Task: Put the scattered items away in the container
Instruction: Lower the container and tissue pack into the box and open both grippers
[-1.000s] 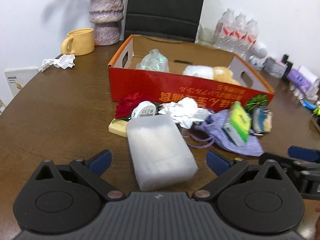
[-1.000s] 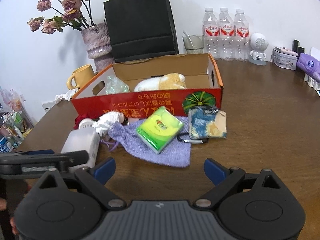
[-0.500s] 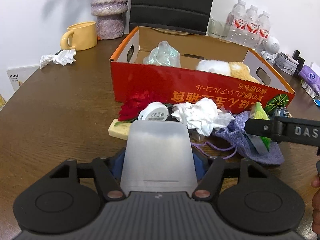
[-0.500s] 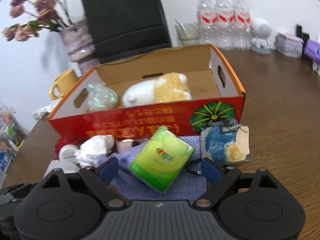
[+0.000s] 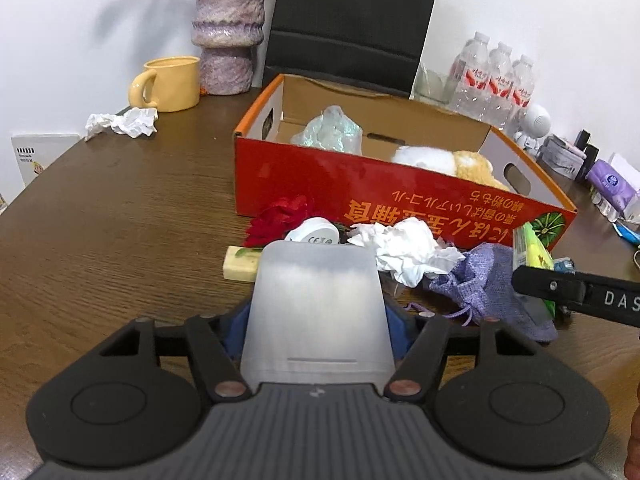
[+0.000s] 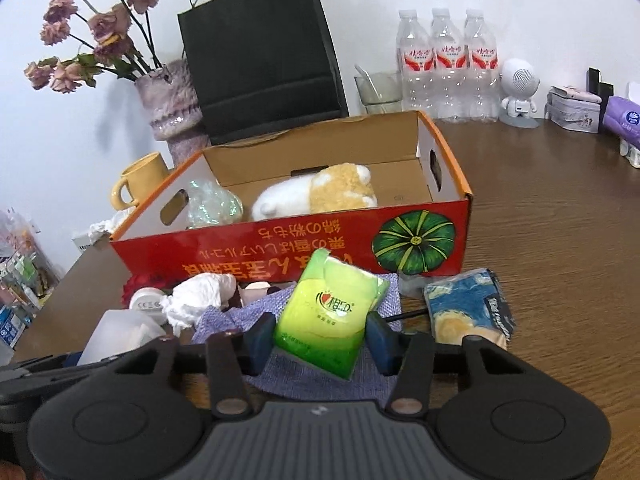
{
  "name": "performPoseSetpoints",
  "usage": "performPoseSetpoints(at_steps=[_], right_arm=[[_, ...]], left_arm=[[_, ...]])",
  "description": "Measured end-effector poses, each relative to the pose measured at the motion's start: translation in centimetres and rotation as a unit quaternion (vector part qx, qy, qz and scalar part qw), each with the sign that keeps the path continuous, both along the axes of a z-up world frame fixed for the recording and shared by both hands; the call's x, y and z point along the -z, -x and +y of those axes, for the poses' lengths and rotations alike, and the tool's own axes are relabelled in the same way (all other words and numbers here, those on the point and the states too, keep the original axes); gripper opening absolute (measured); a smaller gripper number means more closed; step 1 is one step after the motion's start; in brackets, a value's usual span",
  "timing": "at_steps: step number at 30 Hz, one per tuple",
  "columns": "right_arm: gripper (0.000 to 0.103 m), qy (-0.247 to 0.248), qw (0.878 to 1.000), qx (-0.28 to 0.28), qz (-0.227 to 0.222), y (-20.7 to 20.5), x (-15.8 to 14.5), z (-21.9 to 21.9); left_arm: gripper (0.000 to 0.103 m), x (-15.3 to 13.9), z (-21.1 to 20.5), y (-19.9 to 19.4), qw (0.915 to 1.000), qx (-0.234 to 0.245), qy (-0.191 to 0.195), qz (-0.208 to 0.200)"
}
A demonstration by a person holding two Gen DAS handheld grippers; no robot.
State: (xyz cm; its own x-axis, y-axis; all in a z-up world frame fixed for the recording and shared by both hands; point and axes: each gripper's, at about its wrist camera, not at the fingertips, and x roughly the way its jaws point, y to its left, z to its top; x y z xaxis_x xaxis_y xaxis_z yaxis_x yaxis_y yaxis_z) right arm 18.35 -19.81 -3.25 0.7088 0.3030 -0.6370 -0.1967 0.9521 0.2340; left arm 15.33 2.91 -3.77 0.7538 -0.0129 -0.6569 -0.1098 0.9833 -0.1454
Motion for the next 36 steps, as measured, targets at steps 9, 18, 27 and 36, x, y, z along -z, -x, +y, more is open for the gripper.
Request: performPoseSetpoints(at_steps=[9, 18, 27, 36], right_arm=[[0.048, -0.006, 0.999, -0.020, -0.049, 2.6, -4.7, -1.0], [0.048, 0.036, 0.995, -0.029, -0.085, -4.8, -10.0, -0.4], [0.048, 0.091, 0.995, -0.036, 0.013, -20.0, -5.9, 2.4], [0.076, 0.113, 0.991, -0.052, 0.057, -24.0, -2.3, 2.9]], left_arm=[[0.067, -5.3, 0.3, 3.1, 0.9972, 0.035, 0.008, -0.065], [0.067, -9.9, -0.1, -7.1, 0.9957, 0.063, 0.028, -0.061], [0.067, -7.0, -1.8, -21.4, 0.9982, 0.054, -0.013, 0.023], [0.083, -3.8, -1.5, -25.2, 0.9962, 0.045, -0.005, 0.075]])
